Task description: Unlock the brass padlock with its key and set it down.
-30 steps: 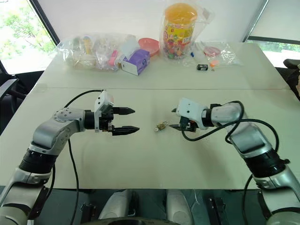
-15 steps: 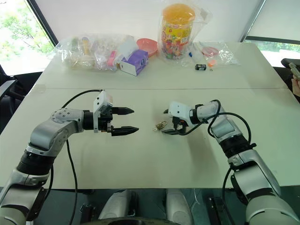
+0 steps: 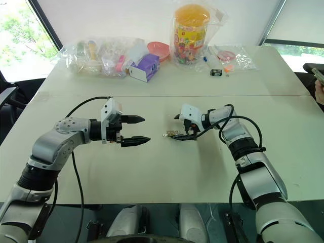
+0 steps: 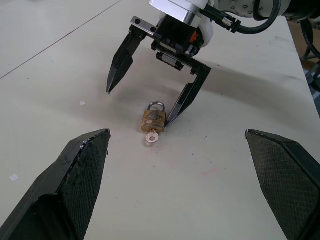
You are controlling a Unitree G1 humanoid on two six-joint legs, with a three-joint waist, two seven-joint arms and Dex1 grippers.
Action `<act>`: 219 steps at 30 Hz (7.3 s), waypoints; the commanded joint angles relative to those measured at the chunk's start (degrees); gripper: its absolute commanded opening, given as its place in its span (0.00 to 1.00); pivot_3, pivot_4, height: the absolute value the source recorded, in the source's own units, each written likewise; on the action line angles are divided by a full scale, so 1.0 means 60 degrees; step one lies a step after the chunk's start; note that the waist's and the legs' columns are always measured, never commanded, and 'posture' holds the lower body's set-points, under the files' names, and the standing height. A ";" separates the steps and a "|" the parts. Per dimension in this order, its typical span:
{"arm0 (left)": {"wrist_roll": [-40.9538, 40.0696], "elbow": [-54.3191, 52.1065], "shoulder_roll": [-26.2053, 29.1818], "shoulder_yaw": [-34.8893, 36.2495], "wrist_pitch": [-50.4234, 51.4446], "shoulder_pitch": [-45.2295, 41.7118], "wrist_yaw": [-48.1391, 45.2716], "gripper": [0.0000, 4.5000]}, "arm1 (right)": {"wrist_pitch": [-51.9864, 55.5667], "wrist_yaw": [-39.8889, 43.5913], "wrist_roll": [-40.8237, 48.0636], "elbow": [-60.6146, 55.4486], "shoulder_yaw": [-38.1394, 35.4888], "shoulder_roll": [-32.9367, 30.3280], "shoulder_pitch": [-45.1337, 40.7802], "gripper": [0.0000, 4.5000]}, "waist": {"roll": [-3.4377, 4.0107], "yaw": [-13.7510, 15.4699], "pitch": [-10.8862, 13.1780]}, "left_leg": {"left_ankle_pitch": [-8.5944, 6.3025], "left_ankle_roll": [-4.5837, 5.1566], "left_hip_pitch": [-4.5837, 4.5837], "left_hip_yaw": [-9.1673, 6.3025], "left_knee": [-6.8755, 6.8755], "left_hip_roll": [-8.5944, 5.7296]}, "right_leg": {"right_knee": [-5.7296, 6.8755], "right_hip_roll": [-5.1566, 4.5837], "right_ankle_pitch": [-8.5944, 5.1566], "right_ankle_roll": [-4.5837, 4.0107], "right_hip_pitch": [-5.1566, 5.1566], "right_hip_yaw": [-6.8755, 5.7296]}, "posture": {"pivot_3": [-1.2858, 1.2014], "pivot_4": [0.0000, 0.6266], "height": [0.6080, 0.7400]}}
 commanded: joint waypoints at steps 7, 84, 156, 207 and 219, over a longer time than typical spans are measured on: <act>-0.0176 -0.0317 -0.0084 0.0257 -0.0066 0.0013 0.0138 1.00 | 0.0824 0.0452 -0.0266 -0.0557 0.0193 0.0134 0.0573 0.94 | -0.0001 0.0022 0.0000 | 0.0000 0.0000 -0.0001 0.0000 -0.0002 -0.0001 | -0.0001 -0.0006 0.0000 0.0000 0.0000 -0.0001 | 0.52 0.24 0.96; 0.0480 0.2567 -0.1875 -0.0367 -0.1103 -0.2108 -0.1375 0.00 | -0.0091 -0.3523 -0.2590 -1.0329 -0.1357 -0.1965 0.4128 0.15 | -0.0007 0.0085 0.0004 | 0.0004 -0.0006 -0.0031 -0.0002 0.0006 -0.0016 | 0.0003 0.0028 -0.0001 -0.0002 -0.0028 -0.0003 | 0.52 0.24 0.96; -0.0698 0.3339 -0.2621 -0.0228 0.1216 -0.2134 -0.0812 0.01 | 0.1304 -0.2867 -0.1717 -1.0810 -0.1226 -0.2015 0.3973 0.15 | -0.0008 0.0092 0.0004 | 0.0004 -0.0004 -0.0030 -0.0009 0.0010 -0.0018 | 0.0002 0.0025 -0.0002 0.0001 -0.0020 -0.0008 | 0.52 0.24 0.96; -0.0560 0.3294 -0.2501 -0.0137 0.0875 -0.2143 -0.0861 0.00 | 0.2265 -0.4271 -0.0685 -0.9912 -0.1896 -0.1987 0.5984 0.01 | -0.0008 0.0100 0.0005 | 0.0003 -0.0003 -0.0034 -0.0009 0.0009 -0.0020 | -0.0003 0.0021 -0.0002 0.0001 -0.0020 -0.0006 | 0.52 0.24 0.96; 0.0730 0.5973 -0.3991 -0.0452 -0.0195 -0.2284 0.0170 0.00 | 0.4555 -0.4205 -0.0024 -1.2961 -0.2881 -0.2442 0.7285 0.01 | -0.0009 0.0088 0.0005 | 0.0003 -0.0002 -0.0029 -0.0010 0.0007 -0.0019 | -0.0005 0.0036 -0.0002 0.0001 -0.0019 -0.0006 | 0.52 0.24 0.96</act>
